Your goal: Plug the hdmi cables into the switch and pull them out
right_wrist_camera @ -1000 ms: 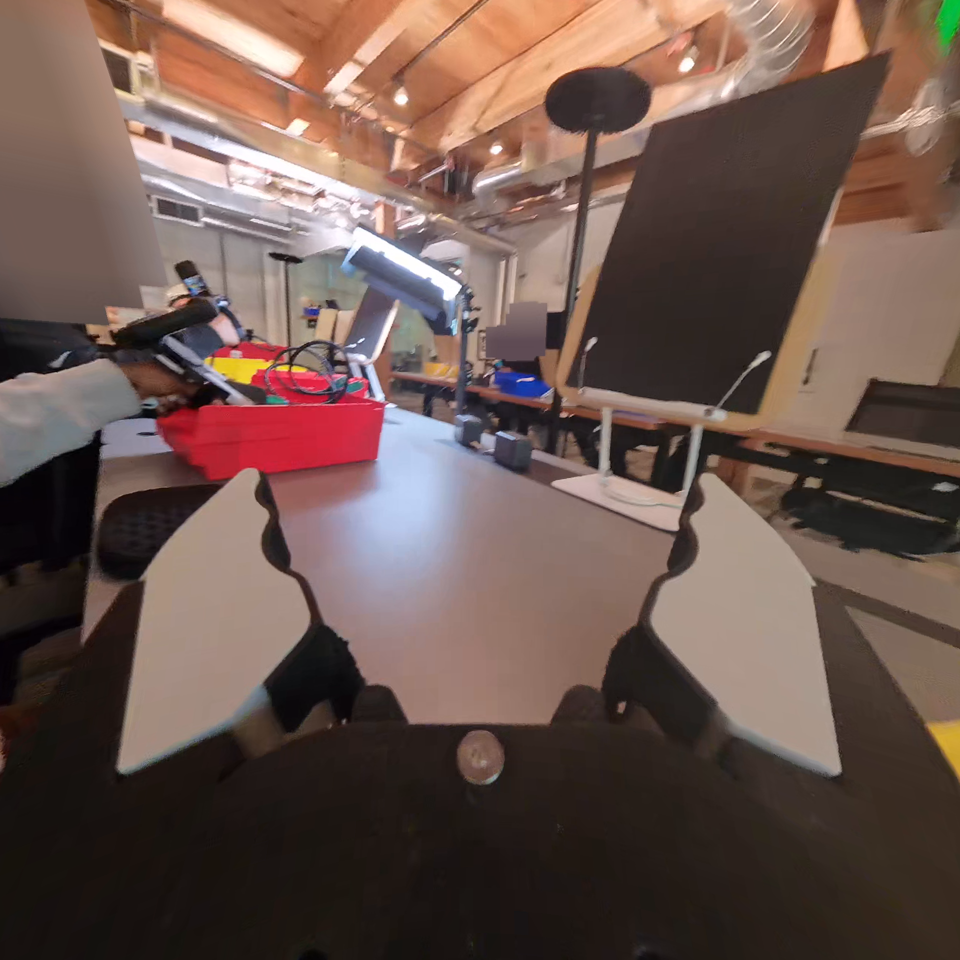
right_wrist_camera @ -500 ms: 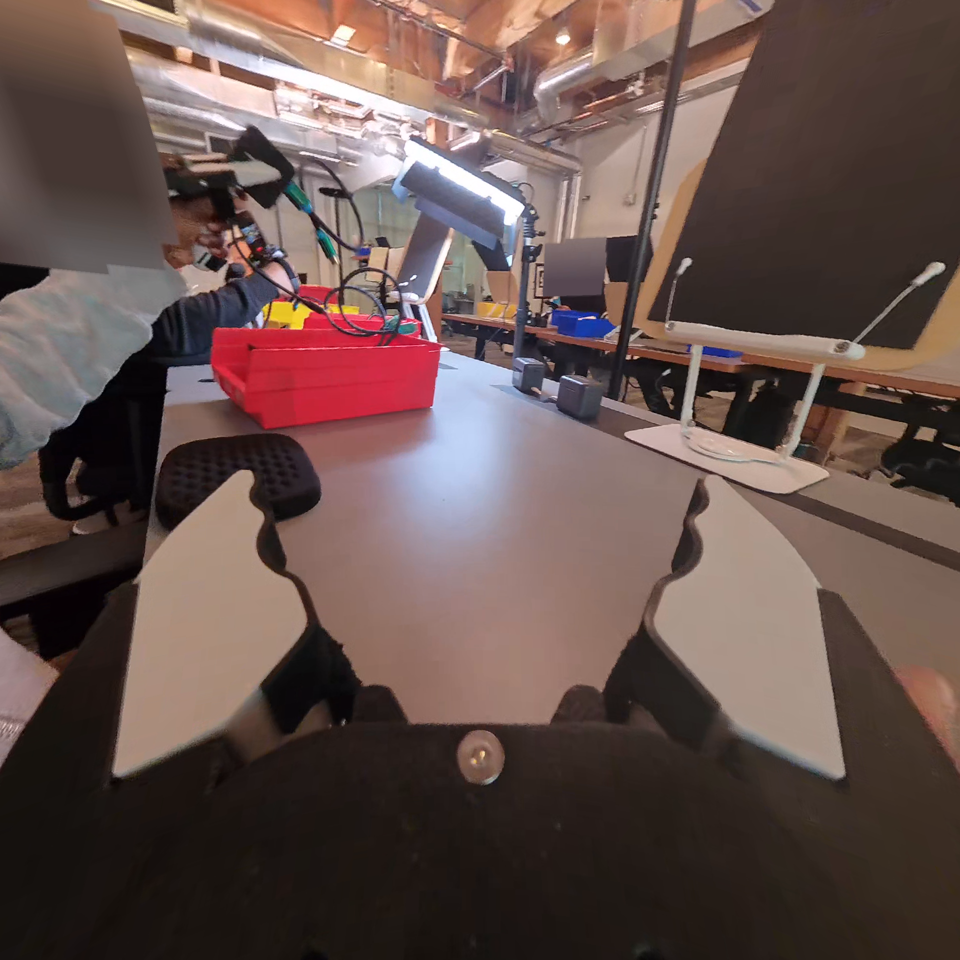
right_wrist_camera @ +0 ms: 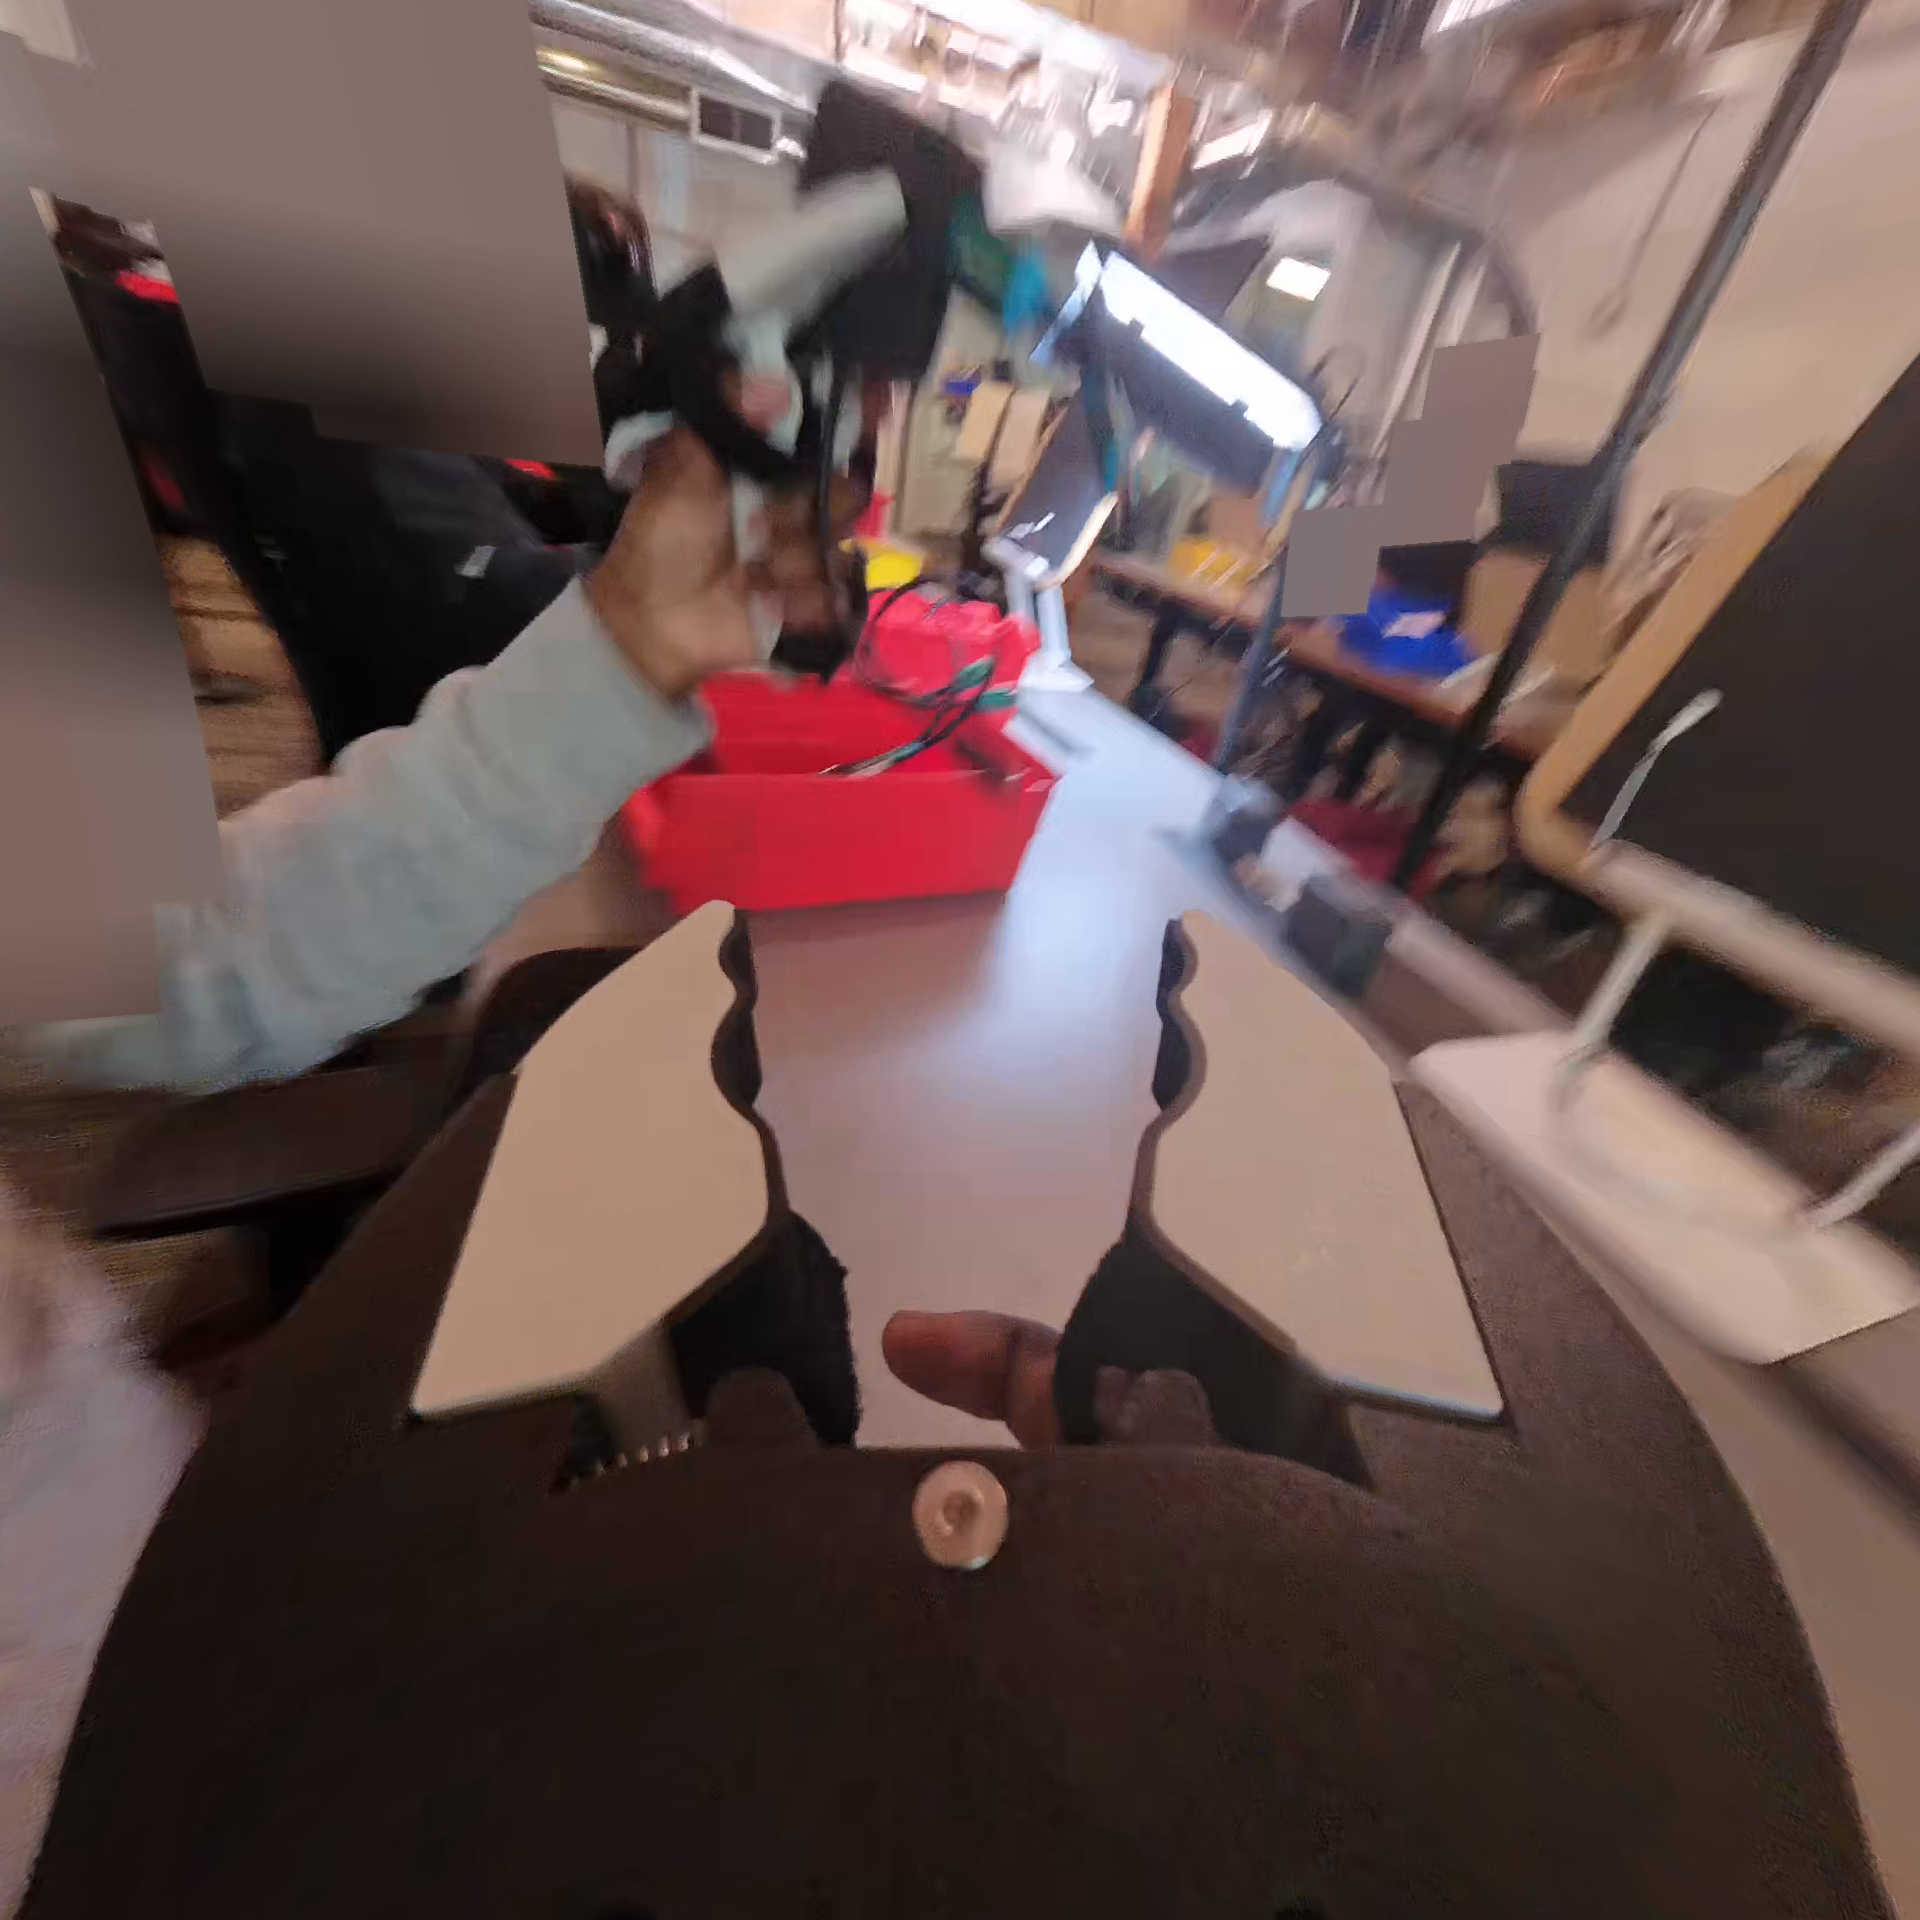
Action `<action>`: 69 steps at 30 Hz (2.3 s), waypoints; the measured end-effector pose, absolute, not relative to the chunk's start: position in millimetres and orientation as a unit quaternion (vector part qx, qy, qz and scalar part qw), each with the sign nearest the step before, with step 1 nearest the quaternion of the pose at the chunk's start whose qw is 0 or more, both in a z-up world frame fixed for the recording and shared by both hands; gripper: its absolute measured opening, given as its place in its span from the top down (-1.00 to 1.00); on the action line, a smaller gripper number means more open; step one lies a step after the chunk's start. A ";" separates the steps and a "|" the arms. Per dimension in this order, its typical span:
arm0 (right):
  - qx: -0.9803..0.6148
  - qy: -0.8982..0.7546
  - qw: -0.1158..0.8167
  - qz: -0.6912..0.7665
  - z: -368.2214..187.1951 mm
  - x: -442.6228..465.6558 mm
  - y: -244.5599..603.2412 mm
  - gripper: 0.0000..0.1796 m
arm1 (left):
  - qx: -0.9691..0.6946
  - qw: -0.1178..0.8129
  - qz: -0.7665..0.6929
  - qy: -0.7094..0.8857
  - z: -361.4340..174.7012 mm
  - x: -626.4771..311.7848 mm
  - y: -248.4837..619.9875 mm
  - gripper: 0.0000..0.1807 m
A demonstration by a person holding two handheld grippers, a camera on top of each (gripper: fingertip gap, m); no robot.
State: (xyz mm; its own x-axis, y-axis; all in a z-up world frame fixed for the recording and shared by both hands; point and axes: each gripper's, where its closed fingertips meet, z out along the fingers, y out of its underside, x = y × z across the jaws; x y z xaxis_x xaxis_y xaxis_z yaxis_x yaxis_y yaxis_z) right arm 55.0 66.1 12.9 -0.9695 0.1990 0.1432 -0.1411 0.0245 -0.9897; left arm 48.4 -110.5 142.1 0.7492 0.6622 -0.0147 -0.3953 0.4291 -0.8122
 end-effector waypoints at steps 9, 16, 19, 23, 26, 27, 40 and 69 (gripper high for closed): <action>0.023 -0.657 0.357 0.664 -39.7 -26.4 23.4 0.40 | -0.509 0.807 0.072 -0.291 -28.0 -35.6 -30.3 0.86; 0.083 -0.644 0.556 0.519 -63.6 -35.0 9.9 0.43 | -0.534 0.784 0.069 -0.308 -49.5 -38.9 -18.3 0.86; 0.091 -0.651 0.559 0.505 -71.8 -34.6 6.6 0.52 | -0.558 0.769 0.066 -0.305 -61.3 -39.0 -6.9 0.86; 0.072 -0.676 0.547 0.488 -82.5 -43.7 8.1 0.66 | -0.587 0.757 0.058 -0.281 -69.0 -32.5 9.9 0.86; 0.067 -0.684 0.533 0.494 -84.5 -43.4 8.8 0.75 | -0.591 0.757 0.067 -0.272 -68.6 -31.5 11.3 0.86; 0.070 -0.684 0.536 0.490 -84.3 -42.7 8.7 0.75 | -0.593 0.755 0.071 -0.269 -68.9 -31.3 11.0 0.85; 0.129 -0.689 0.538 0.469 -89.9 -35.5 0.2 0.76 | -0.635 0.726 0.068 -0.255 -72.3 -27.4 7.7 0.86; -0.173 -0.421 -0.006 0.891 10.2 -60.5 105.2 0.77 | -0.770 0.461 0.199 -0.393 -165.9 -76.1 -35.2 0.05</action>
